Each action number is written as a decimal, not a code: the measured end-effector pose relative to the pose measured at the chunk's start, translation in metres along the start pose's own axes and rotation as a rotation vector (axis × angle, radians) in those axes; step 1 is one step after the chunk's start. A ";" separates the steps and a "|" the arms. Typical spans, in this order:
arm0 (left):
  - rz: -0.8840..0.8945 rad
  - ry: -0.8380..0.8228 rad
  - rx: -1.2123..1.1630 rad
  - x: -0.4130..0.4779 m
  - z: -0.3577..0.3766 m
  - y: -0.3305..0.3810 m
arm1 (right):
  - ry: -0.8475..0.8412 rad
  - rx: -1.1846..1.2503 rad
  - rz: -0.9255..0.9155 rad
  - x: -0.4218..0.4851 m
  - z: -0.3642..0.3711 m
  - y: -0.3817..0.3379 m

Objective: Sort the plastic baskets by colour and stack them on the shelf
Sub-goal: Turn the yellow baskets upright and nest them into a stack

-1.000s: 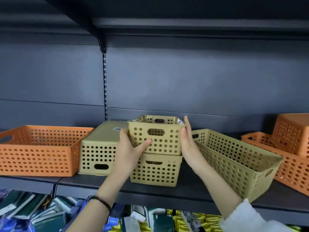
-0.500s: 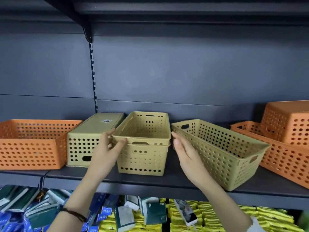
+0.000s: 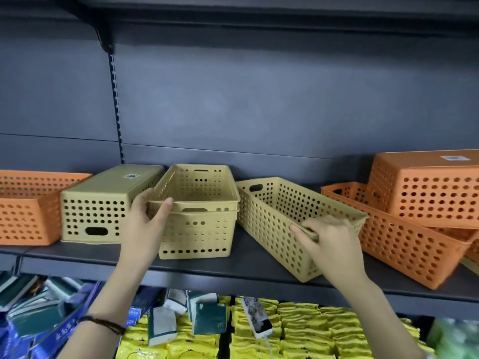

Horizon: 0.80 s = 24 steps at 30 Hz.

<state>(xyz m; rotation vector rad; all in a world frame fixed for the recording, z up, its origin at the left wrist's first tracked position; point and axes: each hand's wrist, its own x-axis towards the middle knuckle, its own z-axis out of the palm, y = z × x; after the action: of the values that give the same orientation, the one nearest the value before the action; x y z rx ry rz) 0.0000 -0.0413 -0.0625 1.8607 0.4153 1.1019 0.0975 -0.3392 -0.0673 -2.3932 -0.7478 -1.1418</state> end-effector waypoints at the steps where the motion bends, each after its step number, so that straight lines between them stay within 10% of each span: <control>1: 0.016 0.029 0.048 -0.003 0.003 0.000 | 0.017 0.007 -0.001 0.001 0.002 -0.004; 5: 0.343 0.185 0.366 -0.033 0.026 0.013 | -0.027 0.062 -0.069 0.000 0.012 -0.025; 10: 0.663 -0.159 0.311 -0.092 0.078 0.029 | 0.094 0.611 -0.145 -0.012 0.007 -0.019; 13: 0.509 -0.301 0.157 -0.116 0.104 0.035 | 0.329 0.682 0.037 -0.023 -0.001 0.004; 17: 0.290 -0.377 -0.066 -0.122 0.128 0.036 | 0.078 0.792 0.445 -0.035 0.010 0.037; 24: 0.270 -0.370 -0.140 -0.110 0.138 0.036 | 0.047 0.955 0.387 -0.029 0.015 0.048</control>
<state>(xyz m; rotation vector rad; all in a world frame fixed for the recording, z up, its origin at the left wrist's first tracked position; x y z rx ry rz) 0.0480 -0.2060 -0.1161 1.9785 -0.1253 0.9034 0.1204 -0.3776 -0.1049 -1.5850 -0.5828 -0.4928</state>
